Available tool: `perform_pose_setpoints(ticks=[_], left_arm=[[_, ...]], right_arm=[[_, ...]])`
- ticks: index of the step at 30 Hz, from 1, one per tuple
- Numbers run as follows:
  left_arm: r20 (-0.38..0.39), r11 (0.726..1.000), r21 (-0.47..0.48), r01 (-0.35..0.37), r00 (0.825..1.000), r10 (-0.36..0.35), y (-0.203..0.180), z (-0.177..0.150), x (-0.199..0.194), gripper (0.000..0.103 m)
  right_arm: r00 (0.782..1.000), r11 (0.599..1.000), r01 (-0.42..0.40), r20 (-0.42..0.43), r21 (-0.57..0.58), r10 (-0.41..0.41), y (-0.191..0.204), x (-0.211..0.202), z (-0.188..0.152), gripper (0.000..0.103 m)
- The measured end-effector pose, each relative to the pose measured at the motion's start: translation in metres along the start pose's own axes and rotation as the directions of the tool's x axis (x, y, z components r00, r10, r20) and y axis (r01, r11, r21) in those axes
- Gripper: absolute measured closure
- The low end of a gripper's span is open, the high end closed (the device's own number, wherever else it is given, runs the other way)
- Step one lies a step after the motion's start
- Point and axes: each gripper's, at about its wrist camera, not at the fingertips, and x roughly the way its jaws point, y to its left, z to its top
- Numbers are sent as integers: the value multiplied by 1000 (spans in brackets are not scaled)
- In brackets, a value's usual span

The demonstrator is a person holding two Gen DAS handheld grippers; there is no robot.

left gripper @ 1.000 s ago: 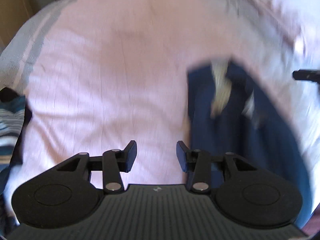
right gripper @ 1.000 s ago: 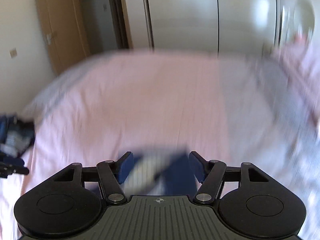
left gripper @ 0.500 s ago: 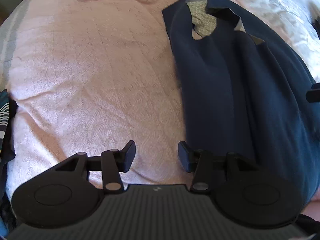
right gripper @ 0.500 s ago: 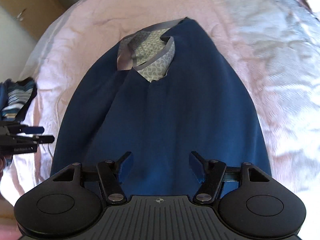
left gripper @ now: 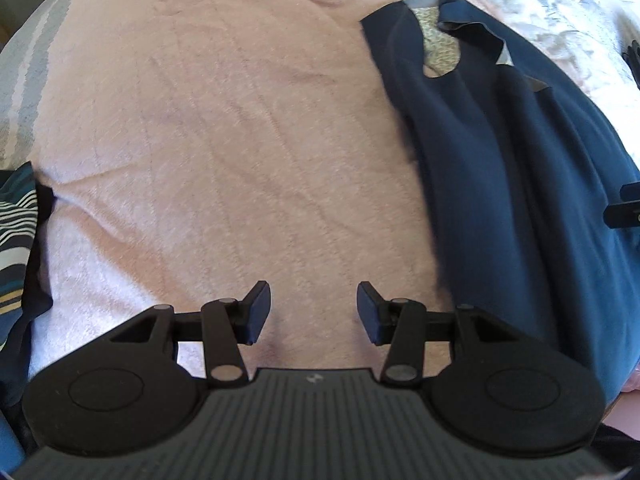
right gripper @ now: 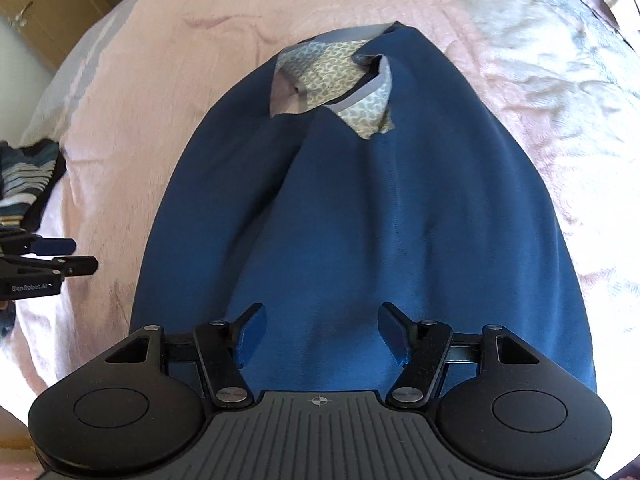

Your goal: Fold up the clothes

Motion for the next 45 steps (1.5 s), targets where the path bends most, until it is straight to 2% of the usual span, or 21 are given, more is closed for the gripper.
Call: perform_pose_setpoints(ticks=[8, 15, 18, 21, 24, 28, 29, 30, 31, 34, 38, 41, 45], left_arm=[[-20, 999, 27, -16, 1000, 17, -3, -2, 8, 60], [-26, 999, -21, -45, 999, 44, -25, 12, 16, 57], [29, 990, -136, 26, 999, -22, -31, 20, 16, 48], [114, 964, -236, 126, 988, -101, -38, 29, 15, 39], [146, 958, -255, 128, 985, -93, -48, 42, 22, 39], [103, 966, -238, 98, 992, -75, -56, 64, 46, 39], [87, 968, -235, 90, 994, -72, -57, 70, 53, 40], [79, 970, -225, 88, 994, -72, -60, 75, 56, 42], [71, 973, -215, 87, 995, -73, -63, 80, 58, 44], [100, 975, -190, 112, 990, -94, -69, 92, 48, 44], [183, 958, -205, 200, 969, -164, -72, 102, 24, 44], [220, 950, -202, 237, 956, -192, -76, 107, 17, 43], [196, 951, -192, 242, 959, -204, -85, 105, 27, 43]], right_arm=[[1000, 1000, 20, 0, -11, -20, 5, 2, 4, 38], [999, 999, -23, -23, -32, 23, -20, 19, 13, 38], [997, 997, -65, -34, -44, 64, -37, 34, 21, 38], [994, 993, -108, -24, -51, 107, -54, 49, 34, 38], [990, 988, -144, -13, -46, 144, -69, 61, 46, 38], [973, 972, -229, -4, -50, 229, -83, 71, 57, 38], [969, 967, -247, -5, -55, 247, -85, 72, 59, 50], [965, 964, -260, -3, -56, 260, -90, 70, 60, 93], [962, 960, -274, -1, -57, 274, -94, 68, 62, 101], [955, 955, -294, 37, -42, 296, -114, 48, 66, 103], [962, 973, -230, 144, -15, 230, -169, -19, 63, 103], [973, 998, -64, 223, 14, 60, -227, -60, 56, 103], [960, 977, 114, 234, 182, -156, -300, -64, 56, 103]])
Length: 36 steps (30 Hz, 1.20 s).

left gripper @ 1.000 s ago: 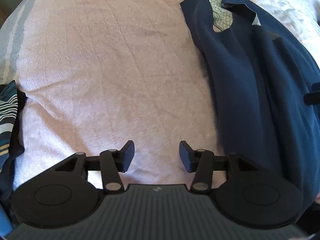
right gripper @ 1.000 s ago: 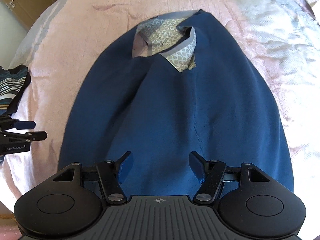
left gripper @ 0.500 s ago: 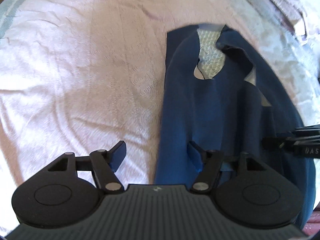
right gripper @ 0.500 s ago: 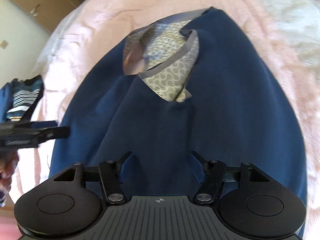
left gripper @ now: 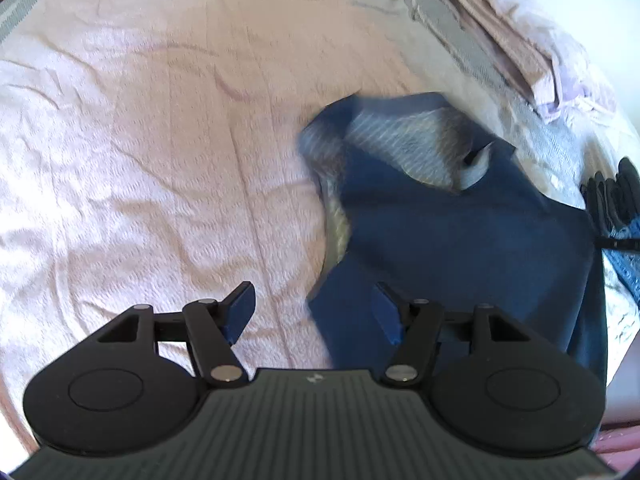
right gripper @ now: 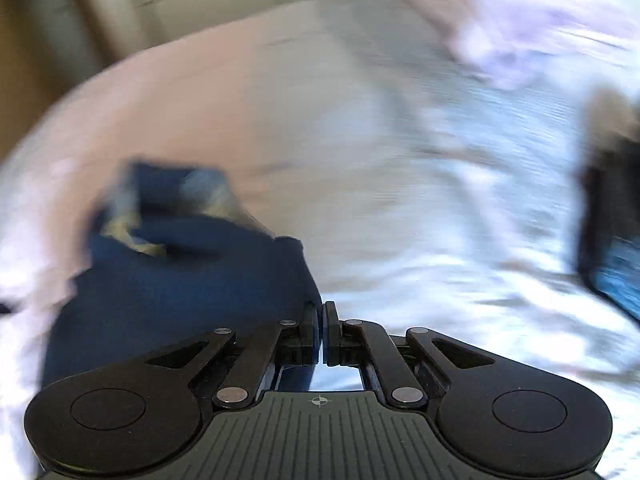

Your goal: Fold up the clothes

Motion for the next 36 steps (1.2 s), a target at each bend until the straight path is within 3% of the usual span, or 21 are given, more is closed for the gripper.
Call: perform_pose_setpoints(ticks=[4, 8, 10, 11, 12, 13, 15, 16, 21, 23, 25, 27, 29, 31, 36], left_arm=[[-58, 999, 10, 35, 998, -35, -9, -16, 15, 43], [-110, 999, 20, 41, 993, -38, -18, -33, 31, 43], [-139, 999, 24, 32, 990, -28, -21, -41, 40, 47], [-154, 999, 27, 37, 987, -33, -22, -45, 44, 50], [-167, 998, 32, 46, 985, -40, -25, -49, 48, 63], [-174, 997, 39, 59, 983, -52, -28, -51, 50, 80], [-177, 996, 51, 73, 982, -63, -33, -54, 51, 101], [-167, 996, 55, 64, 984, -54, -35, -53, 48, 103], [-54, 998, 63, 19, 998, -16, -16, -34, 8, 102], [-35, 995, 56, -77, 996, 79, -2, -30, 2, 103], [-43, 992, -31, -120, 992, 119, 20, -27, 0, 103], [-42, 990, -89, -108, 994, 105, 29, -34, -9, 101], [-31, 995, -70, -74, 997, 72, 19, -50, -20, 95], [-73, 997, -67, -24, 997, 19, 2, -69, -23, 76], [-188, 992, -66, 107, 975, -118, -40, -129, -25, 69]], right_arm=[[994, 994, 108, 8, 18, -109, -9, 6, 1, 103], [997, 997, 72, -3, -18, -72, 10, -2, -18, 100], [998, 999, 52, -30, -14, -52, 12, -3, -29, 88], [998, 999, 42, -47, -7, -42, 12, -4, -37, 65], [997, 999, 35, -67, 6, -34, 13, -6, -47, 39], [996, 1000, 26, -82, 17, -25, 14, -8, -58, 34], [993, 999, 1, -120, 37, 3, 9, -9, -78, 34], [989, 999, -1, -147, 45, 8, 8, -10, -86, 34], [976, 991, -51, -204, 126, 76, -1, -19, -119, 34], [970, 989, -90, -216, 121, 115, 2, -19, -126, 34], [964, 988, -118, -225, 104, 139, 6, -19, -131, 34], [959, 985, -134, -237, 104, 156, 8, -16, -134, 34], [956, 983, -149, -241, 106, 170, 8, -18, -138, 34], [952, 983, -156, -250, 102, 177, 6, -21, -142, 34], [948, 986, -137, -276, 98, 159, -1, -35, -164, 34]])
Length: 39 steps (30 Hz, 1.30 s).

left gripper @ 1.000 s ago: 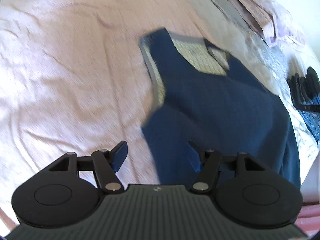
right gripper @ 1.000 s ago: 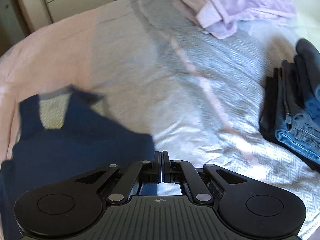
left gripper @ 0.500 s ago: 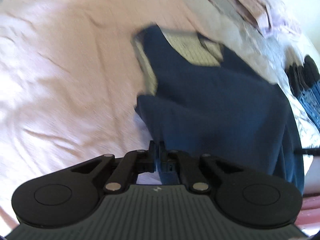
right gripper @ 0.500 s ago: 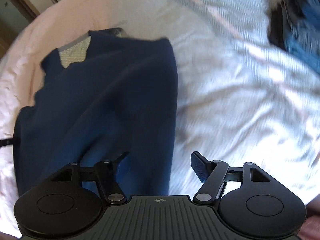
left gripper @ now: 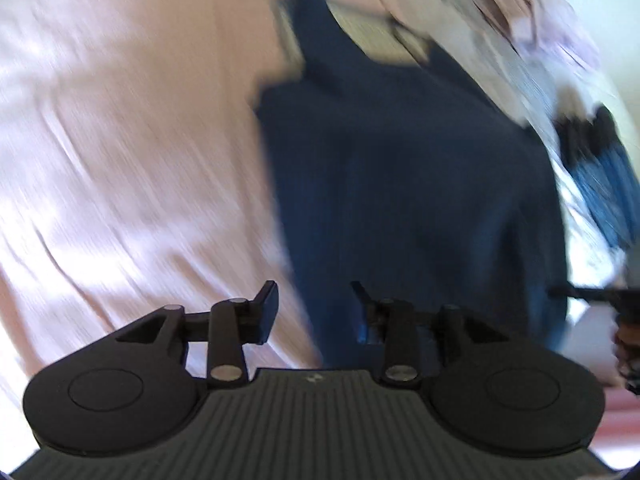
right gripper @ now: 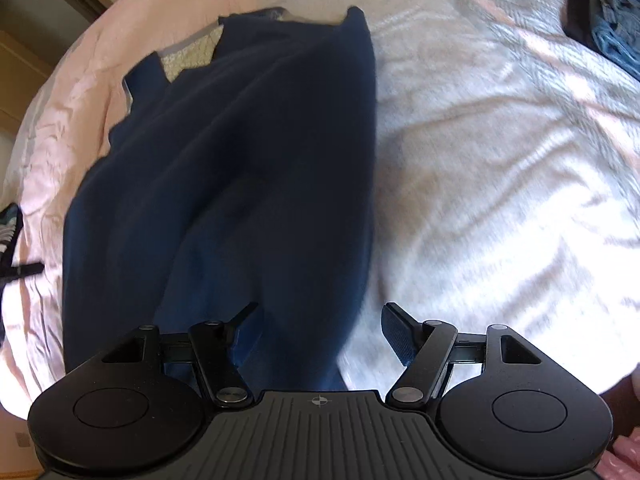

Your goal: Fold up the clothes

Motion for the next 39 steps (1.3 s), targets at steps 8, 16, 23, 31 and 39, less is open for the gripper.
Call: perform_pose_setpoints(ticks=[8, 16, 23, 31, 39], left_arm=[[-121, 989, 119, 85, 990, -70, -17, -78, 11, 65], [-63, 996, 73, 50, 997, -45, -25, -108, 16, 67], [-9, 1000, -6, -13, 1000, 13, -36, -108, 4, 99], [29, 998, -35, -54, 998, 55, -33, -94, -34, 101], [44, 990, 142, -17, 999, 11, -30, -91, -11, 102]], right_arm=[[997, 996, 60, 52, 64, -63, 10, -16, -58, 34], [998, 999, 43, 35, 17, -43, 14, -18, -98, 34], [994, 1000, -2, 113, 5, 1, -25, -38, -115, 34], [996, 980, -83, 4, -179, 85, -29, -25, -134, 34], [973, 983, -181, 140, -36, 184, -28, -11, -170, 34]])
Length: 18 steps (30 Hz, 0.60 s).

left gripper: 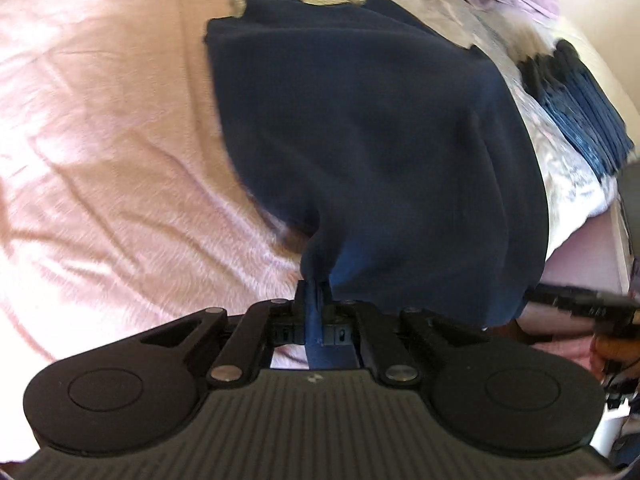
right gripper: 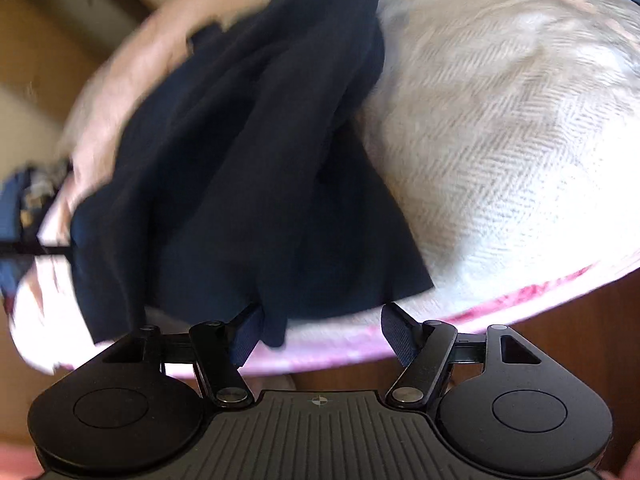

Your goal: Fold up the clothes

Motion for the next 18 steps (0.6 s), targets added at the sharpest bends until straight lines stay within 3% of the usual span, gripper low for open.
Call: perform_pose_setpoints(ticks=[5, 6, 11, 15, 18], left_arm=[[54, 985, 115, 125, 990, -132, 11, -8, 34, 100], [67, 979, 141, 145, 985, -156, 13, -10, 39, 99], [147, 956, 217, 198, 961, -233, 23, -27, 51, 95], [218, 947, 242, 213, 939, -267, 29, -40, 54, 96], [297, 941, 294, 166, 920, -255, 23, -57, 44, 98]], right_arm=[[977, 998, -14, 215, 59, 1, -6, -11, -18, 38], [966, 997, -14, 257, 72, -5, -7, -12, -22, 49], [908, 1000, 8, 418, 30, -20, -8, -4, -45, 51], [863, 999, 34, 506, -41, -9, -4, 13, -69, 51], [831, 997, 51, 556, -66, -5, -7, 14, -81, 51]])
